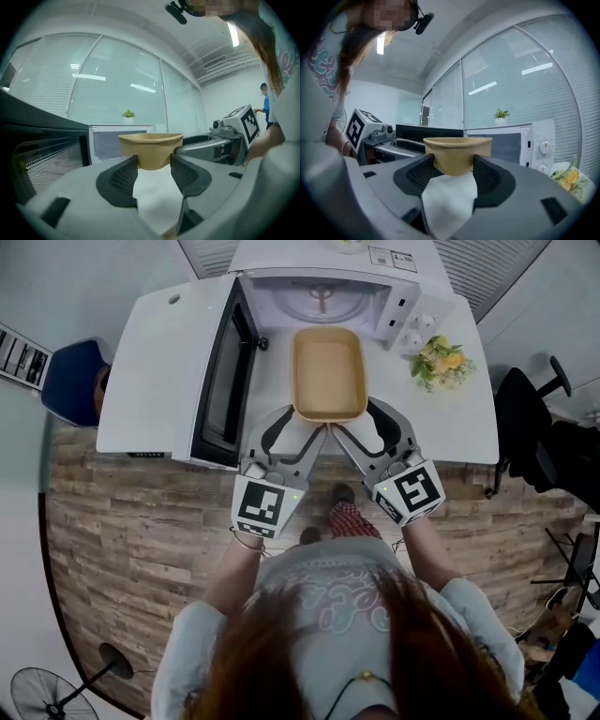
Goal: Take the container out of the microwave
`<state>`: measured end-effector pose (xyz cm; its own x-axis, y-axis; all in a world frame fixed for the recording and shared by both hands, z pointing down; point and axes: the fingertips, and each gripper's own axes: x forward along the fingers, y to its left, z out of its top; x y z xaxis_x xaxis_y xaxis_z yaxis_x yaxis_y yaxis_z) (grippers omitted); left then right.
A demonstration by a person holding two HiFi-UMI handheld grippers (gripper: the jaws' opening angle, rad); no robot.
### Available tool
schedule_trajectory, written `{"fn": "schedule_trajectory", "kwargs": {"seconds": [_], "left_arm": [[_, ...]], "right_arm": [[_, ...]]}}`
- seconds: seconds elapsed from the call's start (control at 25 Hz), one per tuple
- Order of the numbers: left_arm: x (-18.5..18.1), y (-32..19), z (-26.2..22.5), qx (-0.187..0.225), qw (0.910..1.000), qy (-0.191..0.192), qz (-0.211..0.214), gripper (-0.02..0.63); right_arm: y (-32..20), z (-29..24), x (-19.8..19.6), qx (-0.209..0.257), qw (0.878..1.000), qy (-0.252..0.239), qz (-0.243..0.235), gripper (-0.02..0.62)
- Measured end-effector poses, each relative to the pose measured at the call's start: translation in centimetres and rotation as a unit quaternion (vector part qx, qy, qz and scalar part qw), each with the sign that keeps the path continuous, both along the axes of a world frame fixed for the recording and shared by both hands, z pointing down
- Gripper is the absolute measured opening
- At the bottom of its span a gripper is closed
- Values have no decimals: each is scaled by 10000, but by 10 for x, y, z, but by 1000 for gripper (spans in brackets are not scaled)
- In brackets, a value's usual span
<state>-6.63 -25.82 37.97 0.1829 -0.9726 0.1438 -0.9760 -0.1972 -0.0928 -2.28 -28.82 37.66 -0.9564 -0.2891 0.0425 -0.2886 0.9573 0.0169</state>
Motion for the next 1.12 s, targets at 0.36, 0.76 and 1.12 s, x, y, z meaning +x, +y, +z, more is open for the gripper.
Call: {"fn": "schedule_trajectory", "kwargs": {"seconds": [0.36,0.76,1.12], "left_arm": [[18,51,-2,21,9997,-84,233,213],[32,88,-6,88,9994,-65,324,212],[38,102,-8,98,9990,-58,425,209]], "right_arm": [[52,0,19,57,9998,-12,205,252],[90,-4,33,128,9995,-42,298,253],[104,-4,41,48,9992,-90,388,255]]}}
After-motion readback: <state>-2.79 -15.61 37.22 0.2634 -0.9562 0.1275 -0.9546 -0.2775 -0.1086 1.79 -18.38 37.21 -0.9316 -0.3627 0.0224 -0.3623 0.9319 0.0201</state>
